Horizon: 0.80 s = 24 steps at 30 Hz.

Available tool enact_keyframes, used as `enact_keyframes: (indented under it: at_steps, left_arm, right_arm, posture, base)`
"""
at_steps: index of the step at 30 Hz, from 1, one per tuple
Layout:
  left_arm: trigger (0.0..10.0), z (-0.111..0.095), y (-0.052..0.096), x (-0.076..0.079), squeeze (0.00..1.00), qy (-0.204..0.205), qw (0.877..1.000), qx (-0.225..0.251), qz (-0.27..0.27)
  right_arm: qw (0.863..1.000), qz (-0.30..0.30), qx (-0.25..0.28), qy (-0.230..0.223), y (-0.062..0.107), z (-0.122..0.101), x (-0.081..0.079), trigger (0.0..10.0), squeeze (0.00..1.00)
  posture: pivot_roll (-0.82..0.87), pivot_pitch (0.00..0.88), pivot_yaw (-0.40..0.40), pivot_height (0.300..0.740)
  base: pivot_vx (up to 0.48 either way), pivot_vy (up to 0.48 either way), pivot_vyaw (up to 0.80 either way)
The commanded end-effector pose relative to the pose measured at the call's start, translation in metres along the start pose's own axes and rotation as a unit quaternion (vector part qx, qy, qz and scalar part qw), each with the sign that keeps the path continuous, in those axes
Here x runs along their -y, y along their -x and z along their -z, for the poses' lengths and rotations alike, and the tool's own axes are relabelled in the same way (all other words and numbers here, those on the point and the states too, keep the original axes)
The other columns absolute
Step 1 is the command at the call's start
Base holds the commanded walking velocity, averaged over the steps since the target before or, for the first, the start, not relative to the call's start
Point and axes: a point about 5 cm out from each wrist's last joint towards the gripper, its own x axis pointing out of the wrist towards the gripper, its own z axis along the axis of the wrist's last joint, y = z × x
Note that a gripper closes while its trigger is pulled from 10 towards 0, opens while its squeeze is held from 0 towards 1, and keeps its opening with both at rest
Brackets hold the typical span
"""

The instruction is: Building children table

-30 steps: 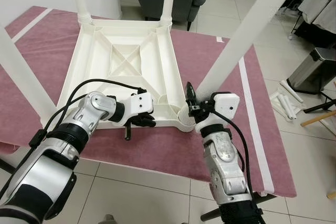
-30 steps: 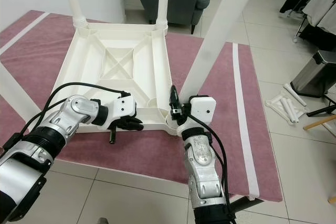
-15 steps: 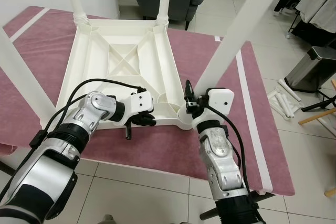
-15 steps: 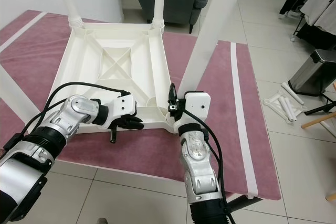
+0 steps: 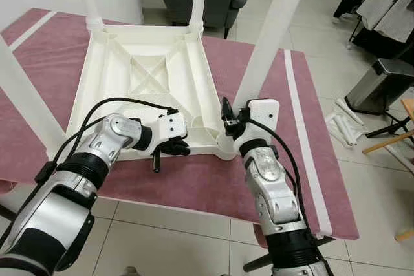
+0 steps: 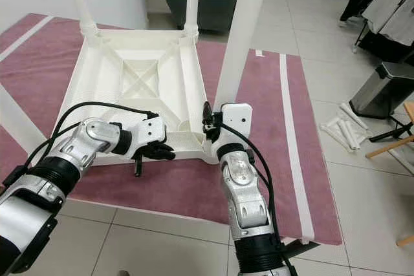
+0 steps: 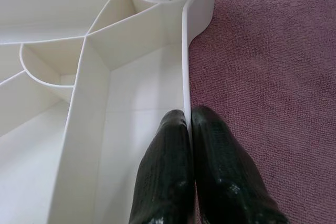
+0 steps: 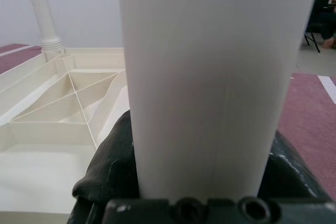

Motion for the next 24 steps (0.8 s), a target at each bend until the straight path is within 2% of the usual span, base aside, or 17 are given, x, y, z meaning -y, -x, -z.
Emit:
enact_keyframes:
  at_steps: [1, 4, 7, 12, 13, 16, 18, 19, 24]
  left_arm:
    - [10.0, -0.003, 0.004, -0.005, 0.0, 0.004, 0.999, 0.016, -0.035]
    - [10.0, -0.003, 0.004, -0.005, 0.0, 0.004, 0.999, 0.016, -0.035]
    - [10.0, -0.003, 0.004, -0.006, 0.0, 0.003, 0.999, 0.015, -0.036]
    - [10.0, -0.003, 0.004, -0.006, 0.0, 0.003, 0.999, 0.014, -0.036]
    - [10.0, -0.003, 0.004, -0.007, 0.0, 0.003, 0.999, 0.014, -0.037]
    - [10.0, -0.003, 0.004, -0.007, 0.0, 0.003, 0.999, 0.014, -0.038]
    - [10.0, -0.003, 0.004, -0.007, 0.0, 0.003, 0.999, 0.014, -0.039]
    - [10.0, -0.003, 0.004, -0.007, 0.0, 0.003, 0.999, 0.013, -0.039]
    - [10.0, -0.002, 0.005, -0.007, 0.0, 0.004, 0.999, 0.013, -0.04]
  right_arm:
    - [0.977, 0.036, -0.211, 0.008, 0.035, 0.085, 0.011, 10.0, 0.0]
    - [0.976, 0.069, -0.205, -0.01, 0.038, 0.086, 0.011, 10.0, 0.0]
    - [0.98, 0.077, -0.18, -0.033, 0.038, 0.082, 0.012, 10.0, 0.0]
    - [0.981, 0.069, -0.177, -0.028, 0.037, 0.081, 0.013, 10.0, 0.03]
    - [0.982, 0.065, -0.173, -0.025, 0.036, 0.08, 0.013, 10.0, 1.0]
    - [0.984, 0.057, -0.165, -0.021, 0.033, 0.077, 0.014, 10.0, 1.0]
    - [0.986, 0.045, -0.159, -0.022, 0.031, 0.074, 0.012, 10.0, 1.0]
    - [0.988, 0.03, -0.148, -0.021, 0.029, 0.07, 0.01, 10.0, 0.0]
    - [0.993, -0.006, -0.116, -0.02, 0.024, 0.059, 0.005, 10.0, 0.0]
  posture:
    - [0.09, 0.072, -0.023, 0.74]
    - [0.09, 0.072, -0.023, 0.74]
    - [0.09, 0.072, -0.018, 0.74]
    - [0.09, 0.072, -0.016, 0.74]
    - [0.09, 0.072, -0.017, 0.74]
    - [0.09, 0.072, -0.018, 0.74]
    - [0.09, 0.071, -0.019, 0.74]
    - [0.1, 0.072, -0.019, 0.74]
    - [0.1, 0.072, -0.021, 0.74]
  base:
    - [0.0, 0.0, 0.0]
    - [0.0, 0.0, 0.0]
    - [0.0, 0.0, 0.0]
    - [0.0, 0.0, 0.0]
    - [0.0, 0.0, 0.0]
    - [0.0, 0.0, 0.0]
    - [0.0, 0.0, 0.0]
    - [0.0, 0.0, 0.0]
    - [0.0, 0.0, 0.0]
